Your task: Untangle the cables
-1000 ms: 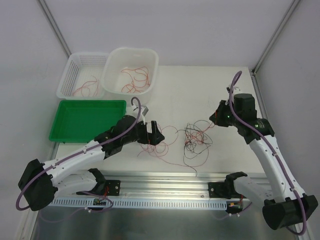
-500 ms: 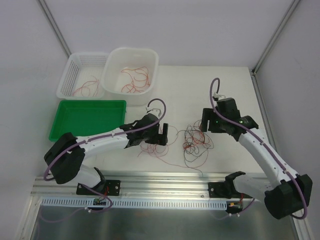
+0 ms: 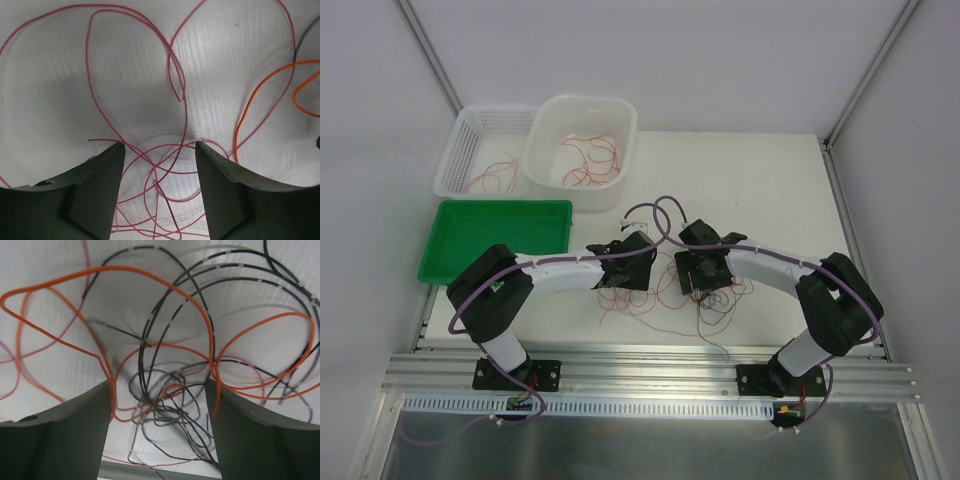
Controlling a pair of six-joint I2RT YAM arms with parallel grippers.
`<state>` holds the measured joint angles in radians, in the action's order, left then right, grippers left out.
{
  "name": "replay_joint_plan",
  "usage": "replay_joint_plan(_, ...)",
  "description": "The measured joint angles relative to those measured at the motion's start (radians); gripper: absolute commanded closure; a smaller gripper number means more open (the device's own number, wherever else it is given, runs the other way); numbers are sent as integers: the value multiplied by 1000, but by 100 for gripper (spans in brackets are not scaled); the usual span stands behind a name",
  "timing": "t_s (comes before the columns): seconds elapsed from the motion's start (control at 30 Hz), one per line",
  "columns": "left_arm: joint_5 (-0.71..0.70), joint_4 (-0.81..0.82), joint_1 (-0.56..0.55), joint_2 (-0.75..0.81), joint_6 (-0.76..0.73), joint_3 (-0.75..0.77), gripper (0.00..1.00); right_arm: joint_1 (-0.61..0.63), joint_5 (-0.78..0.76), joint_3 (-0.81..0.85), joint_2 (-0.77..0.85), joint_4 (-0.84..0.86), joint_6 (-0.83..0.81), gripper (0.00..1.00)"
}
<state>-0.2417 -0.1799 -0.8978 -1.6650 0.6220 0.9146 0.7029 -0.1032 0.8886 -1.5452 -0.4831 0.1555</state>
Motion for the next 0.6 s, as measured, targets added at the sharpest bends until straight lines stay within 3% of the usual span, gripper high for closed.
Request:
replay_joint_plan(0.03,-9,-1,0,-3,2,0,47,1,-11,0,-18,4,2,29)
replay_joint_plan(0.07,-18,-2,0,-5,5,1,56,1,-28,0,-36,8,5,33)
replay_joint_plan(0.1,-29,-3,0,-6,12,1,62,1,-47,5,-44,7,8,48)
replay_joint_plan(0.17,-56,-8,1,-11,18,1,75,-2,-85,7,-49,16,13,66)
replay_joint_plan(0.2,-68,-12,2,-12,18,1,85,-5,-96,7,-50,17,16,81)
replay_joint_plan(0.27,-87,-20,5,-13,21,1,94,-22,-124,6,-49,16,11,98)
replay_joint_plan(0.3,-94,-23,12,-13,21,-1,100,-44,-135,4,-46,15,8,99)
replay_joint_plan(0.43,-111,-23,36,7,23,-25,100,-233,-170,-26,44,-18,-8,99)
replay_joint_plan(0.6,-135,-31,90,65,23,-87,100,-542,-212,58,309,-139,-53,99)
